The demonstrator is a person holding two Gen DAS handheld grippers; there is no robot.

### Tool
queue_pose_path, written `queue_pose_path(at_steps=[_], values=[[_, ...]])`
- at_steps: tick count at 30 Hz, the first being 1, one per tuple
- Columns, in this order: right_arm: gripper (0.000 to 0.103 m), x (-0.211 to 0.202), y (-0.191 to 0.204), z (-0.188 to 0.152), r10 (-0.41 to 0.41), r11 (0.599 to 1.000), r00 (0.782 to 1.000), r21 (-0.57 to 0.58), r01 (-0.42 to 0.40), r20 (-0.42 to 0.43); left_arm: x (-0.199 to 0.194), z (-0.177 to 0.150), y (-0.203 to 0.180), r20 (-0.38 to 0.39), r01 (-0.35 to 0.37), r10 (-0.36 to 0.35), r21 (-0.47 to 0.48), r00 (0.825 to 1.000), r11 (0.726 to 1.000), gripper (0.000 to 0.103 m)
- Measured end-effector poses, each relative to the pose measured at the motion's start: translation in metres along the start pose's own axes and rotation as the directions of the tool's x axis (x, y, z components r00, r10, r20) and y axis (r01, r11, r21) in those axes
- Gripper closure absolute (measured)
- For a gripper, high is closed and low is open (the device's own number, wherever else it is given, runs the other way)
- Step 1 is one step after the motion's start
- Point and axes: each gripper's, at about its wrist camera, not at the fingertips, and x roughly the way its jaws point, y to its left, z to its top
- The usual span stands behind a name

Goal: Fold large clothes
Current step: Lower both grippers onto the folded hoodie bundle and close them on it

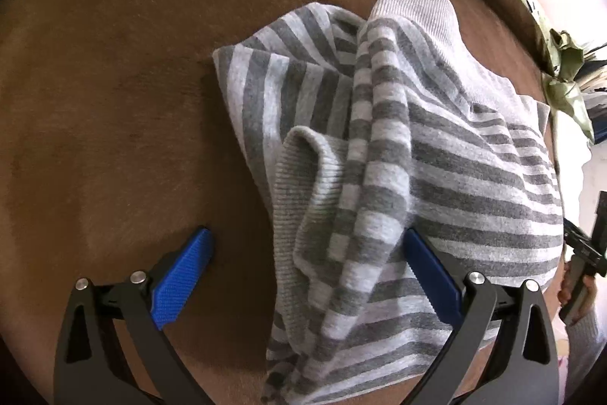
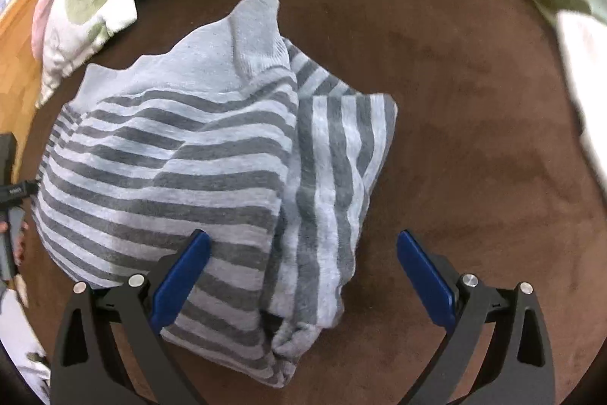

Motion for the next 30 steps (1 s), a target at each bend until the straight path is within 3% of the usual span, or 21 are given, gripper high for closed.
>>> queue_pose_path(at_steps=[5,11,20,22,27,29,30], values=[[0.006,0.014,-0.013,0.002,0.094,0.994,0.995,0.058,-0.094,-0.011,0.003,0.006,0.006,0.000,0.006,-0.006,0.022,1.000,1.000,0.005],[0.004,0.023,-0.014,0.004,0.115,0.992,0.993,0.056,-0.113,-0.028,0.005,0.007,-0.011,0.018,0.022,-0.022,0.015,1.000,1.000,0.005],[0.004,0.026,-0.007,0.009,0.147,0.989,0.989,0.039,-0.146,-0.032,0.017,0.022,-0.022,0.018,0.115,-0.115,0.009,0.993,0.993,0.006],[0.004,0.032,0.001,0.010,0.136,0.991,0.990,0.022,-0.135,-0.038,0.019,0.025,-0.024,0.009,0.139,-0.139,0.012,0.990,0.990,0.006],[0.005,0.040,0.013,0.015,0.063,0.998,0.997,0.021,-0.062,-0.044,0.029,0.030,-0.034,-0.005,0.110,-0.110,0.028,0.994,0.994,0.006],[0.011,0.039,0.019,0.014,0.026,1.000,0.999,0.010,-0.026,-0.043,0.030,0.027,-0.036,0.018,0.105,-0.105,0.026,0.994,0.994,0.007],[0.020,0.038,0.022,0.013,0.018,1.000,0.999,0.001,-0.018,-0.039,0.029,0.024,-0.037,0.028,0.095,-0.096,0.033,0.995,0.995,0.013]])
